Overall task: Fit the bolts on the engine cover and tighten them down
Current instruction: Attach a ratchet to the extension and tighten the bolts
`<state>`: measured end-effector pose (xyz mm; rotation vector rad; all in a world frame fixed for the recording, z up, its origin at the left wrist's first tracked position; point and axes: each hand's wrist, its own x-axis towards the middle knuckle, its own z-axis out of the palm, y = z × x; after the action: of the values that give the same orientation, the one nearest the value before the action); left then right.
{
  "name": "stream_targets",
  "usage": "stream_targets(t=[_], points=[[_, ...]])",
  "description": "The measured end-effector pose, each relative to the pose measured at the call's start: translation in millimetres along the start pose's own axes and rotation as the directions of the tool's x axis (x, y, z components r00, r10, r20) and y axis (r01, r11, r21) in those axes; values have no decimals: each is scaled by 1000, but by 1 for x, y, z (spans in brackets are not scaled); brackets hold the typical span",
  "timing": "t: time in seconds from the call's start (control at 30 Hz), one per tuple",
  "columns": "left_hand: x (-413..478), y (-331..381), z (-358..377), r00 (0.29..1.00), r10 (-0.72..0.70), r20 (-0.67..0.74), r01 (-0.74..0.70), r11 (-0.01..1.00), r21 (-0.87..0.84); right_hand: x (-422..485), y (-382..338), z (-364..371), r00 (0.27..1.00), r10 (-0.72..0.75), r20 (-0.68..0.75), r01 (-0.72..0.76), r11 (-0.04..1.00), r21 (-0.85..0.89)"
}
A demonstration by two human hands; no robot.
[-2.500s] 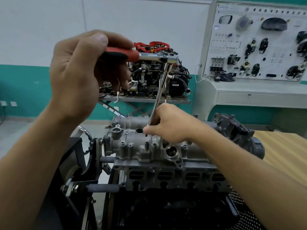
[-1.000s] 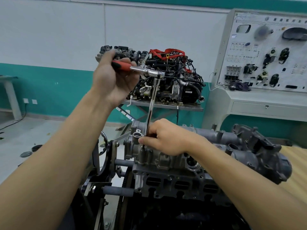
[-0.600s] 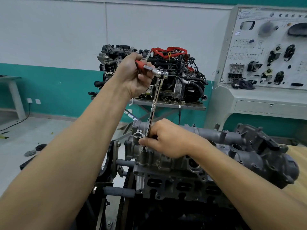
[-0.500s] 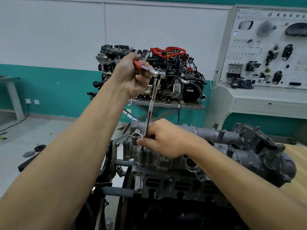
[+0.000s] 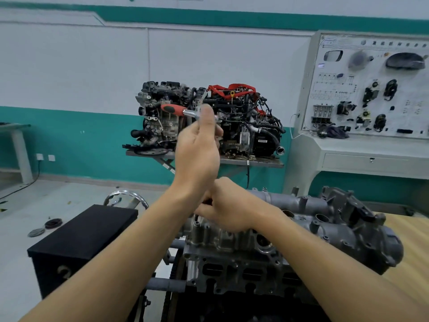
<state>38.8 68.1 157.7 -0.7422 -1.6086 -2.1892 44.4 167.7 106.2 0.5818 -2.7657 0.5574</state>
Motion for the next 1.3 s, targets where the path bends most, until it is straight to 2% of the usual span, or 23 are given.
stream_targets(t=[0.1, 0.17, 0.23, 0.3, 0.33, 0.4, 0.47, 0.5, 0.57, 0.63, 0.67, 0.73, 0.83, 0.93, 1.1, 1.3], points=[[21, 23, 6, 1000, 5, -27, -10, 982, -189, 3, -1, -16, 989, -16, -144, 30, 995, 95], [36, 37, 5, 996, -71, 46, 81, 962, -263, 2, 2, -29, 978, -25, -206, 55, 988, 143], [52, 41, -2, 975, -146, 166, 191, 933, -304, -1, 8, -43, 978, -53, -202, 82, 987, 138], [63, 36, -12, 938, -228, 262, 297, 919, -261, -6, 15, -59, 968, -31, -250, 83, 976, 199], [67, 31, -18, 914, -270, 302, 342, 915, -216, -8, 21, -68, 943, -6, -334, 87, 969, 229], [74, 18, -24, 860, -334, 385, 412, 901, -138, -6, 29, -89, 836, 30, -548, 110, 969, 221], [81, 4, -25, 801, -358, 479, 444, 893, -74, 5, 35, -107, 743, 19, -669, 64, 993, 99], [84, -2, -24, 770, -355, 530, 447, 893, -50, 12, 37, -114, 740, -8, -672, 8, 1000, -3], [92, -11, -19, 705, -332, 627, 450, 892, -33, 28, 42, -124, 805, -78, -588, -96, 961, -259], [99, -19, -11, 670, -298, 679, 444, 895, -46, 41, 44, -129, 867, -127, -482, -92, 909, -406], [102, -23, -7, 678, -295, 673, 441, 896, -51, 47, 46, -130, 894, -130, -429, -62, 912, -406], [107, -33, 0, 740, -313, 596, 422, 905, -49, 55, 54, -129, 911, -113, -395, -43, 930, -365], [114, -54, 7, 846, -287, 448, 351, 934, -63, 67, 70, -126, 840, -148, -522, -161, 851, -500], [120, -70, 14, 907, -246, 343, 291, 953, -87, 75, 77, -121, 802, -126, -583, -255, 811, -526], [130, -79, 23, 948, -199, 249, 242, 958, -154, 87, 78, -118, 774, -140, -618, -271, 809, -522], [137, -92, 19, 955, -201, 217, 234, 962, -142, 96, 83, -111, 789, -89, -608, -286, 822, -492]])
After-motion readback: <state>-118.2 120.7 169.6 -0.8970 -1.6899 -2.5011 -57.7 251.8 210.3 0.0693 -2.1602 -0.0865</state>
